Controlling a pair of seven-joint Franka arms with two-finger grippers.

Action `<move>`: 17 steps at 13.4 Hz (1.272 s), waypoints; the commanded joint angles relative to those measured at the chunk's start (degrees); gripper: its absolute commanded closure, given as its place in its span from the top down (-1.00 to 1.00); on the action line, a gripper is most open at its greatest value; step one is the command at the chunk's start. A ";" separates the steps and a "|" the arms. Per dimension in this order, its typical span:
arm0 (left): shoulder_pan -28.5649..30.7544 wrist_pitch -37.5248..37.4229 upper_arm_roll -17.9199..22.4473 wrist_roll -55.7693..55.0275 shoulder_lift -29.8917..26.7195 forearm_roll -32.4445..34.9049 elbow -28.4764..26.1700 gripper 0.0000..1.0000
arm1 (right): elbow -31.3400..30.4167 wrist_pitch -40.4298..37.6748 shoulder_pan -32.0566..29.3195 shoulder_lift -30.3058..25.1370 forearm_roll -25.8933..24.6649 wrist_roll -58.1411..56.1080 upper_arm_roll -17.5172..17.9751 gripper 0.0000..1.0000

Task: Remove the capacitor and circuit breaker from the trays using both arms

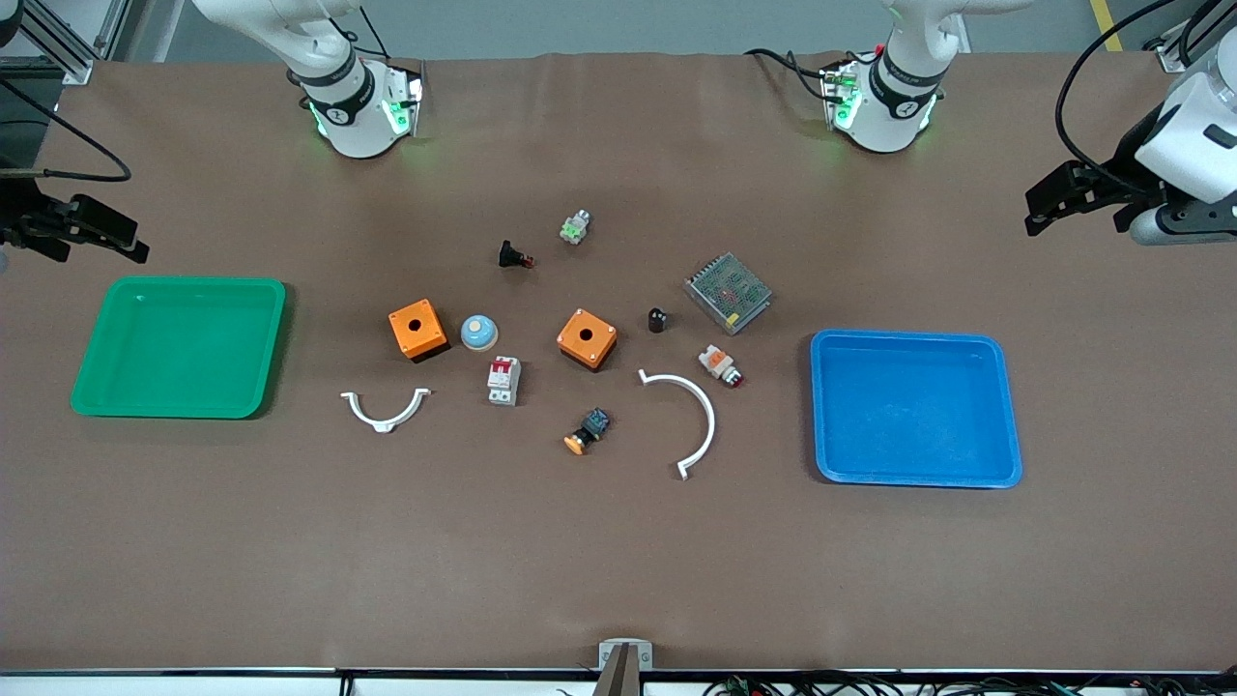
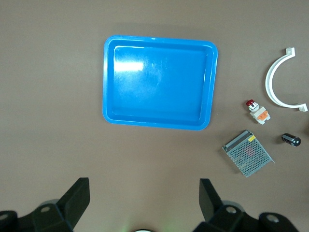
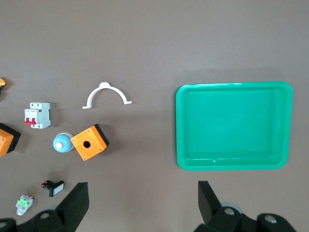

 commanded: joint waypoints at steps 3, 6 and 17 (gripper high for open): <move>0.50 -0.71 0.10 2.05 2.84 0.29 4.25 1.00 | 5.30 0.56 0.16 2.25 -1.00 -0.38 0.37 1.00; 0.59 -0.71 0.01 2.05 3.02 0.11 4.33 1.00 | 6.45 0.74 -0.02 2.52 -0.91 -0.38 0.46 1.00; 0.41 -0.80 0.01 2.05 2.84 0.20 4.33 1.00 | 8.82 3.55 -0.37 3.66 -1.00 -0.38 0.46 1.00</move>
